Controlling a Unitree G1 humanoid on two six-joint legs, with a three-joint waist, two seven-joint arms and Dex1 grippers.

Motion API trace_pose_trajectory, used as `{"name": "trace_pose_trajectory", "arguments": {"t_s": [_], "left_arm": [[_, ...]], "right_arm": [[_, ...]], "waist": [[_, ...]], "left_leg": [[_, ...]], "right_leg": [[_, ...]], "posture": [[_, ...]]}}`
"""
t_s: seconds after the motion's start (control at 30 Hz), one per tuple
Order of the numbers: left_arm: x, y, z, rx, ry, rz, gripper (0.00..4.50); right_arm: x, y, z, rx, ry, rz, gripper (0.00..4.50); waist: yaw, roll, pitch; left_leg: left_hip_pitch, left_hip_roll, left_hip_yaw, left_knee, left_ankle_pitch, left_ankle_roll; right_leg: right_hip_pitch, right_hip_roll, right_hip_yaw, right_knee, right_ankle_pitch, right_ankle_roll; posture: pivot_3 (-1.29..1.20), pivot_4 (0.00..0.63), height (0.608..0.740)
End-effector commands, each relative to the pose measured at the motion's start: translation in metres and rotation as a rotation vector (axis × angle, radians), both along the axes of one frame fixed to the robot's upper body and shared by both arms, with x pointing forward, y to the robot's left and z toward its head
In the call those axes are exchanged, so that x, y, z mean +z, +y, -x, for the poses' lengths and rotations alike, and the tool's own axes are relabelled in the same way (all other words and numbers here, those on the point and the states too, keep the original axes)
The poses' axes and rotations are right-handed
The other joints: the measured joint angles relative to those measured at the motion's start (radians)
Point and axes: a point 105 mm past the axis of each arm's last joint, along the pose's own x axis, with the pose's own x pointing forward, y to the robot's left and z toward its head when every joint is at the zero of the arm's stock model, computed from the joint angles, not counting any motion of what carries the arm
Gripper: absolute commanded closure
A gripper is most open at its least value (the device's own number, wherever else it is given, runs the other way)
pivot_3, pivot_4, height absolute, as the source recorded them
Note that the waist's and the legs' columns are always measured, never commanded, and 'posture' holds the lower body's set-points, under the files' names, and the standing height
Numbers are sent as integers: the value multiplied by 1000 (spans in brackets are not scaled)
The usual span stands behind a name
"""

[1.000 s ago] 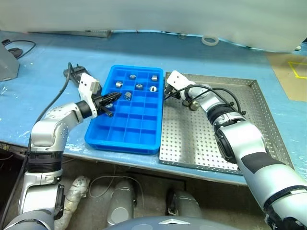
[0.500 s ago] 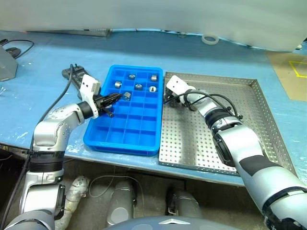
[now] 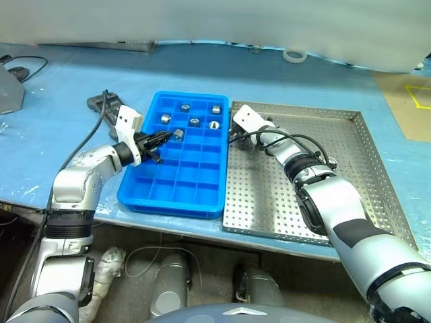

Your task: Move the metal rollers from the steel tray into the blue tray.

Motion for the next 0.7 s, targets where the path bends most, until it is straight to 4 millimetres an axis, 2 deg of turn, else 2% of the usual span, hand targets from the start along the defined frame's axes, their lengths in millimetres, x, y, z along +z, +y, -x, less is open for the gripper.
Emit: {"name": "trace_pose_trajectory", "arguments": {"t_s": [0.03,0.07,0.33,0.6,0.7], "left_arm": [[12,-3,-2,0,-51,-2,4500],[12,-3,-2,1,-50,-1,4500],[12,-4,-2,2,-48,-2,4500],[13,-9,-8,34,-49,22,4500],[16,-17,-16,71,-55,53,4500]], "right_arm": [[3,4,-1,-9,-12,-41,4249],[2,5,0,-11,-9,-43,4448],[4,7,-1,-13,-8,-75,4448],[30,-4,-10,-104,-63,-203,4448],[35,-15,-12,-185,-107,-224,4448]], "waist": [[-1,0,0],[-1,0,0],[0,0,0],[0,0,0],[1,0,0]], "left_leg": [[0,0,0,0,0,0],[0,0,0,0,0,0],[0,0,0,1,0,0],[0,0,0,1,0,0],[0,0,0,2,0,0]], "right_leg": [[0,0,0,0,0,0],[0,0,0,0,0,0],[0,0,0,0,0,0],[0,0,0,1,0,0],[1,0,0,1,0,0]], "posture": [[154,150,740],[152,150,740],[150,150,740],[143,150,740],[149,150,740]]}}
